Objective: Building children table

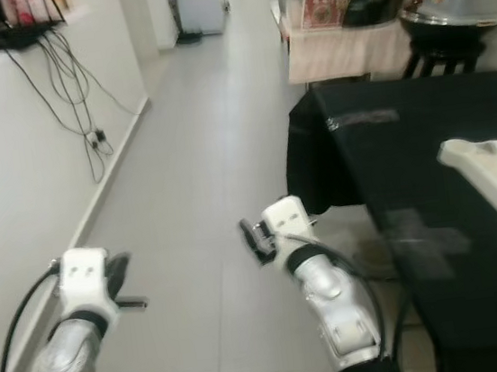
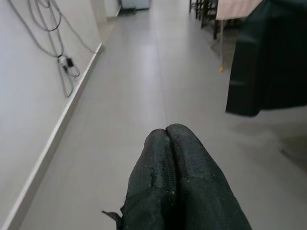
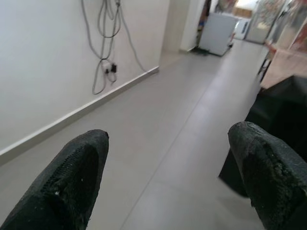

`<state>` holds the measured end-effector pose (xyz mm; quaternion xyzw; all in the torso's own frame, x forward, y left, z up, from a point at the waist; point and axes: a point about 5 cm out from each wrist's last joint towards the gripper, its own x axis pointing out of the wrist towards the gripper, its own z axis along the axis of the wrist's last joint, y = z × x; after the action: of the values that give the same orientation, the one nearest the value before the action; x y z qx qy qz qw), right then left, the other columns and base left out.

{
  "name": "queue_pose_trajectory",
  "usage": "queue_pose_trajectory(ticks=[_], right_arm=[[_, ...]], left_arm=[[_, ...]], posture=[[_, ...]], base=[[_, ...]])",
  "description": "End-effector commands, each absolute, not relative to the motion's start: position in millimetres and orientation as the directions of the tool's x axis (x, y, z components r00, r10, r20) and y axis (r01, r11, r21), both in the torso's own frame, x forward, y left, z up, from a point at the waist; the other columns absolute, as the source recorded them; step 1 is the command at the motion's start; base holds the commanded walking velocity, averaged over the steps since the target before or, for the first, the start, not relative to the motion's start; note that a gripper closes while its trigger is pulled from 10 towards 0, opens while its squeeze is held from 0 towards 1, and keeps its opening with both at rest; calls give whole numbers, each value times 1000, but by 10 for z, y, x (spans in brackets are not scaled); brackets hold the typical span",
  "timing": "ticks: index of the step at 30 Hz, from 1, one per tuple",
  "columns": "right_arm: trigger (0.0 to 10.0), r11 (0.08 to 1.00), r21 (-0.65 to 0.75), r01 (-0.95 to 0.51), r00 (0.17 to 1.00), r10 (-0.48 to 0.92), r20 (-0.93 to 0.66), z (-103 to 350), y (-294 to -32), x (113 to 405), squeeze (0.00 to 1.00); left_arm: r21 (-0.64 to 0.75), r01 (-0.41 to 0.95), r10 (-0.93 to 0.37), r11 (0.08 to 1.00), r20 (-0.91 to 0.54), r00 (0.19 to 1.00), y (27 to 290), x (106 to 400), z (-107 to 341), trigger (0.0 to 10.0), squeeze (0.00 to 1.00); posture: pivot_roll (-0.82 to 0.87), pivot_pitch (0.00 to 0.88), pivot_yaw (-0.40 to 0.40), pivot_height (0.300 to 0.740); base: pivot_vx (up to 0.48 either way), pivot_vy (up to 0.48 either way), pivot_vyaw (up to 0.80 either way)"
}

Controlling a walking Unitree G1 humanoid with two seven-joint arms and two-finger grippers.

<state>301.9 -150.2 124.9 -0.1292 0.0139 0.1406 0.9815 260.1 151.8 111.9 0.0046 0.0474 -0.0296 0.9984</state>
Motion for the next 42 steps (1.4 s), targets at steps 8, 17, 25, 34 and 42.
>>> queue_pose_trajectory(ticks=[8,17,25,34,42], right_arm=[[10000,927,-251,-280,960,277,-47,1280,-1517,3045,0],[10000,928,-248,-279,960,277,-44,1279,-1505,3053,0],[10000,927,-250,-280,960,278,-44,1279,-1501,3056,0],[10000,928,-248,-278,960,277,-42,1275,-1503,3056,0],[10000,928,-248,-278,960,276,-43,1275,-1498,3062,0]], left_arm=[[9,48,-47,999,-87,995,1521,2625,1132,10000,0],[7,48,-48,999,-84,995,1536,2641,1141,10000,0],[-22,108,-109,994,-50,993,1497,2623,1188,10000,0],[-44,116,-119,992,-66,991,1488,2622,1168,10000,0],[-62,114,-118,992,-70,991,1500,2627,1159,10000,0]], posture=[[-74,0,10,740],[-73,0,16,740],[-74,0,22,740],[-77,0,26,740],[-72,0,28,740]], base=[[-287,0,0],[-275,0,0],[-32,0,0],[0,-405,0],[0,-470,0]])
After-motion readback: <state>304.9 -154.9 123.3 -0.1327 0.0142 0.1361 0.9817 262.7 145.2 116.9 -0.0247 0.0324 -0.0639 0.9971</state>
